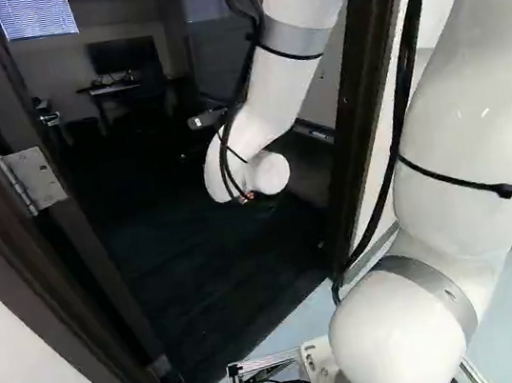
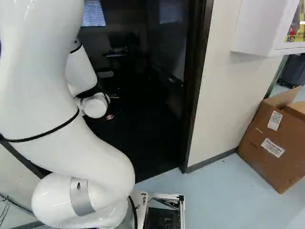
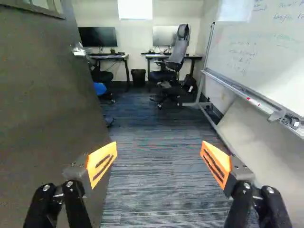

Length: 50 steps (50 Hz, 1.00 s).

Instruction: Open the door and move inside

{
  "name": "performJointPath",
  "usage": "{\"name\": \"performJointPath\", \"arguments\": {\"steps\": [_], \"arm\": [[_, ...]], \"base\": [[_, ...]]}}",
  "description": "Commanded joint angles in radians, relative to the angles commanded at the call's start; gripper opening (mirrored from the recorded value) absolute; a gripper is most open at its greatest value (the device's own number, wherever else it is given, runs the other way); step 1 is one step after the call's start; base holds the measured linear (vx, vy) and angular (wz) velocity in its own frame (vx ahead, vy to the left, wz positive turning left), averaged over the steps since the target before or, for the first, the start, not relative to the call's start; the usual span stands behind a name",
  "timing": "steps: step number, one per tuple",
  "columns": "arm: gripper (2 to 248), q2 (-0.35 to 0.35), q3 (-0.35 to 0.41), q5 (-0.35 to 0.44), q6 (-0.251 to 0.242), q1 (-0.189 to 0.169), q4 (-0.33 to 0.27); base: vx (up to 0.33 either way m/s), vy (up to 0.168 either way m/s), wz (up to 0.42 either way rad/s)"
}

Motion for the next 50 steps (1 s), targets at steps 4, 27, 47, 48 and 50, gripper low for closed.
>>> {"name": "performJointPath", "arguments": {"steps": [4, 27, 47, 48, 50], "arm": [[247, 0.017, 0.017, 0.000, 0.000, -0.010, 0.000], [247, 0.100, 0.100, 0.000, 0.000, -0.076, 0.000], [247, 0.149, 0.147, 0.000, 0.000, -0.143, 0.000], [247, 0.151, 0.149, 0.000, 0.000, -0.146, 0.000], [247, 0.155, 0.153, 0.000, 0.000, -0.153, 0.000]], "base": [[0.000, 0.000, 0.000], [0.000, 0.000, 0.000], [0.000, 0.000, 0.000], [0.000, 0.000, 0.000], [0.000, 0.000, 0.000]]}}
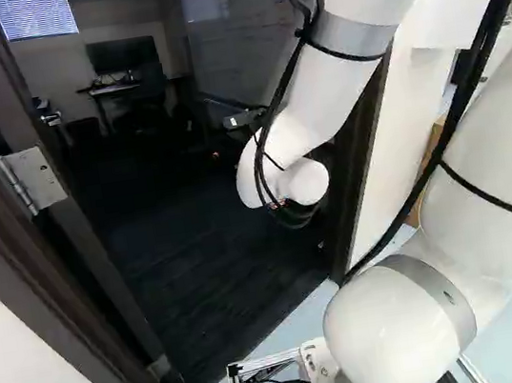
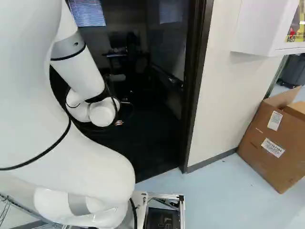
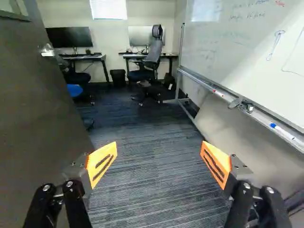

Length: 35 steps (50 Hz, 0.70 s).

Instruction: Open the door and move inside

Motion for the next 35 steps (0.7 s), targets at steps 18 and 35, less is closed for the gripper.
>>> {"name": "performJointPath", "arguments": {"steps": [18, 35], "arm": [[247, 0.037, 0.034, 0.000, 0.000, -0.064, 0.000], [247, 0.058, 0.053, 0.000, 0.000, -0.115, 0.000]], "base": [[0.000, 0.000, 0.000], [0.000, 0.000, 0.000]]}}
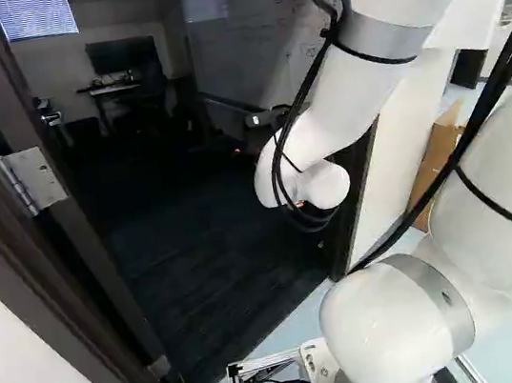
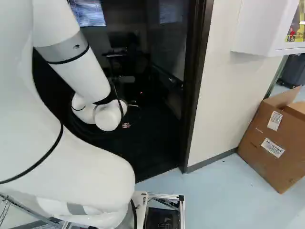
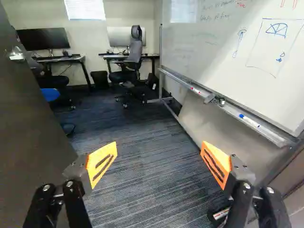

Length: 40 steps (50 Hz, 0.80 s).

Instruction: Open the door and move inside

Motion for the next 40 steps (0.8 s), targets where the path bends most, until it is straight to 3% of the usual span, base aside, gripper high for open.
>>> {"name": "performJointPath", "arguments": {"steps": [40], "arm": [[247, 0.001, 0.001, 0.000, 0.000, -0.003, 0.000]], "base": [[0.000, 0.000, 0.000]]}}
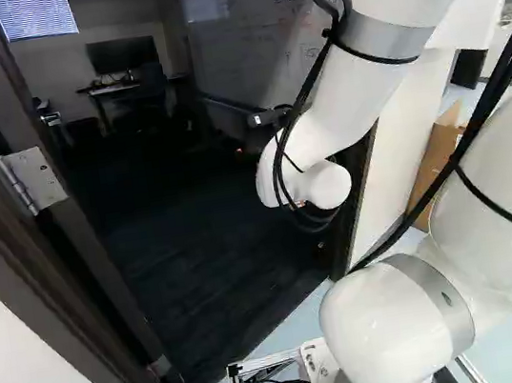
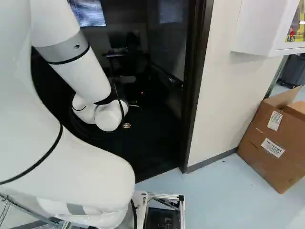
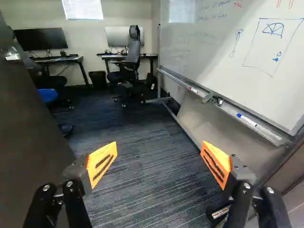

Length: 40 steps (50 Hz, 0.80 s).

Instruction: Open the door and move inside

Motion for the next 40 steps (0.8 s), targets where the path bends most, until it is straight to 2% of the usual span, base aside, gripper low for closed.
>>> {"name": "performJointPath", "arguments": {"steps": [40], "arm": [[247, 0.000, 0.000, 0.000, 0.000, 0.000, 0.000]], "base": [[0.011, -0.010, -0.007]]}}
